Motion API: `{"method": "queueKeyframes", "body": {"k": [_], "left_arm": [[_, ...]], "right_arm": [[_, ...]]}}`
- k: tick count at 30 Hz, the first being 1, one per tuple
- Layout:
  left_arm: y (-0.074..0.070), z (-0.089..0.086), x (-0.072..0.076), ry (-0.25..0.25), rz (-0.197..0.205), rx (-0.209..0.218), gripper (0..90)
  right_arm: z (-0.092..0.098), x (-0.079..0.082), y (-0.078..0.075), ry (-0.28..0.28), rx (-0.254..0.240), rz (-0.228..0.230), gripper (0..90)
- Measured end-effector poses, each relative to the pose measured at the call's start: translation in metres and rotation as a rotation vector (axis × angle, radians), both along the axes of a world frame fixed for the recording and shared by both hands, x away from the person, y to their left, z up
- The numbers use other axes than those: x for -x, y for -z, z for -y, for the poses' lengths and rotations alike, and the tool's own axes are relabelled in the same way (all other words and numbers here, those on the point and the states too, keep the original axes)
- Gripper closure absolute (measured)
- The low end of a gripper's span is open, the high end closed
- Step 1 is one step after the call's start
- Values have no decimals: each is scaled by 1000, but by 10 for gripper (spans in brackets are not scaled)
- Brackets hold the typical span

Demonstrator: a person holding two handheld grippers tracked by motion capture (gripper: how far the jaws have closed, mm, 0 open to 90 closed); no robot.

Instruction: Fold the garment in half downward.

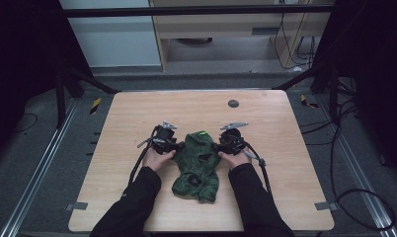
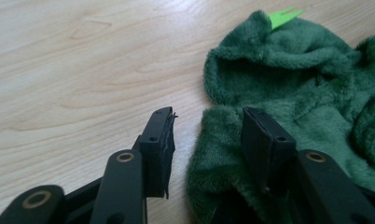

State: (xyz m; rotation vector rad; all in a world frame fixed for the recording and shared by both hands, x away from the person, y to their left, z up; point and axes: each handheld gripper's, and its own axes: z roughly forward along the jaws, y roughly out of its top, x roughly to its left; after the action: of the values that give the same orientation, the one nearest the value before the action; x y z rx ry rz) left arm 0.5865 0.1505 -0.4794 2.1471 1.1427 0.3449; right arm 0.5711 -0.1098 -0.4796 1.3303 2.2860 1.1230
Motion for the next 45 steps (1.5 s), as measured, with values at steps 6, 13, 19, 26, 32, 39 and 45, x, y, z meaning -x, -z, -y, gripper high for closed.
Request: {"method": "queueKeyframes", "body": {"k": [6, 13, 19, 26, 32, 39, 45], "left_arm": [[4, 3, -1, -3, -19, 0, 569], [7, 3, -3, 2, -47, 14, 648], [8, 7, -1, 8, -54, 4, 735], [6, 9, 0, 7, -70, 7, 825], [3, 8, 2, 12, -54, 7, 844], [-13, 5, 9, 19, -14, 29, 845], [-30, 2, 22, 40, 22, 34, 845]], "right_arm": [[-2, -1, 4, -6, 11, -20, 560], [-3, -3, 11, -13, 24, -61, 605], [-5, -3, 14, -23, 25, -74, 685], [-7, -2, 14, -33, 16, -85, 811], [-6, -1, 11, -38, 10, -79, 853], [-3, 2, 1, -43, -5, -40, 859], [-3, 10, -15, -73, -20, 8, 859]]}}
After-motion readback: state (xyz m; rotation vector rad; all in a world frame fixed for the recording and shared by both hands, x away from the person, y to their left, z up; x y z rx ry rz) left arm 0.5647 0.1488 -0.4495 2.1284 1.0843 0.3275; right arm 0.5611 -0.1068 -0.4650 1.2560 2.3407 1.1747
